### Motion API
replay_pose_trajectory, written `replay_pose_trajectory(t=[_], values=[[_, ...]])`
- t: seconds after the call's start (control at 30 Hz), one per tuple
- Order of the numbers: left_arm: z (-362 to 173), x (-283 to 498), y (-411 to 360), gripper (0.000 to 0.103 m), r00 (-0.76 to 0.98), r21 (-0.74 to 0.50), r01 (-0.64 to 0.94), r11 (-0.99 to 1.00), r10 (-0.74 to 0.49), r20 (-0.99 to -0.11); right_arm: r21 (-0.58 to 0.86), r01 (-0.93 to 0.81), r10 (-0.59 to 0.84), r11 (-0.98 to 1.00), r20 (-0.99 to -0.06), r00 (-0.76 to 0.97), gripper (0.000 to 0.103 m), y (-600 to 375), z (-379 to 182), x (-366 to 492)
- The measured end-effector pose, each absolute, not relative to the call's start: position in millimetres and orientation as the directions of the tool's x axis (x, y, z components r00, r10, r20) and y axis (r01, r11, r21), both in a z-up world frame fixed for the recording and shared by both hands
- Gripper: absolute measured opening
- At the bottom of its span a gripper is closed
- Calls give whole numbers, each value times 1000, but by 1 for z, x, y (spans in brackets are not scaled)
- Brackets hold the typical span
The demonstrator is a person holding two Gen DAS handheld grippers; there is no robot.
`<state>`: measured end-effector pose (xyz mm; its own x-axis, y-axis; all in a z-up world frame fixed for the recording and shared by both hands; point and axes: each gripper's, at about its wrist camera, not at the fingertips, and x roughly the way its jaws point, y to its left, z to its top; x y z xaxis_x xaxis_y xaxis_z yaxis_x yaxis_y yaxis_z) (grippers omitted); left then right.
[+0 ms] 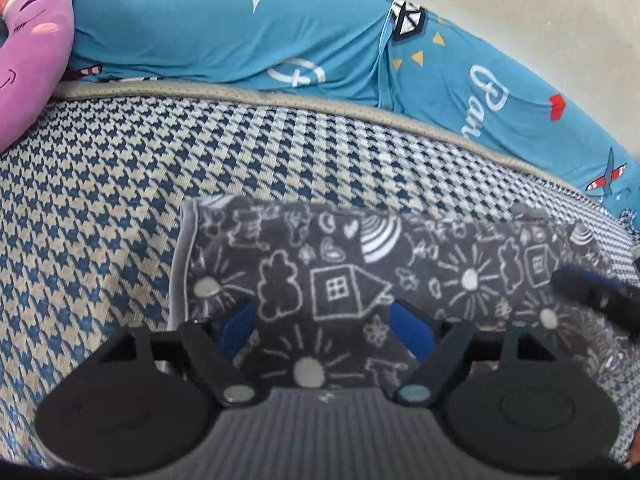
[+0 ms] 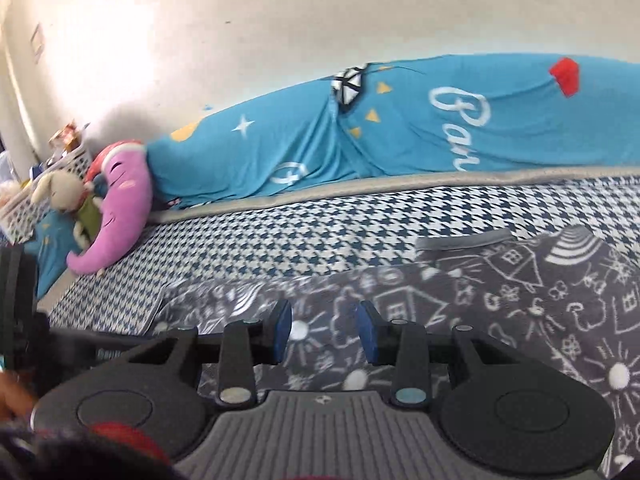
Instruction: Fold clothes
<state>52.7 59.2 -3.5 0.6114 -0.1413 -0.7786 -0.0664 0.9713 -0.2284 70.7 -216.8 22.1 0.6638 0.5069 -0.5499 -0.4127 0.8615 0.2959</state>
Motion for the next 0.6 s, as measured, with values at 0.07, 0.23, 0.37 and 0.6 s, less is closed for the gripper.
replay_pose_trajectory(t=[0.07, 0.23, 0.37, 0.6], values=[[-7, 52, 56, 77, 605, -210, -56, 976, -134, -785, 311, -407, 512, 859, -548, 662, 37, -219, 20, 78], [-11, 47, 51, 78, 599, -161, -23, 987, -115, -792, 307, -412, 513, 858, -566, 645, 36, -215, 13, 95], [-13, 42, 49, 78, 599, -151, -6, 988, -117, -792, 331, -383, 506, 862, -592, 628, 36, -215, 3, 112], [-12, 41, 46, 83, 598, -149, -6, 989, -116, -793, 341, -360, 495, 868, -636, 591, 32, -207, -17, 130]])
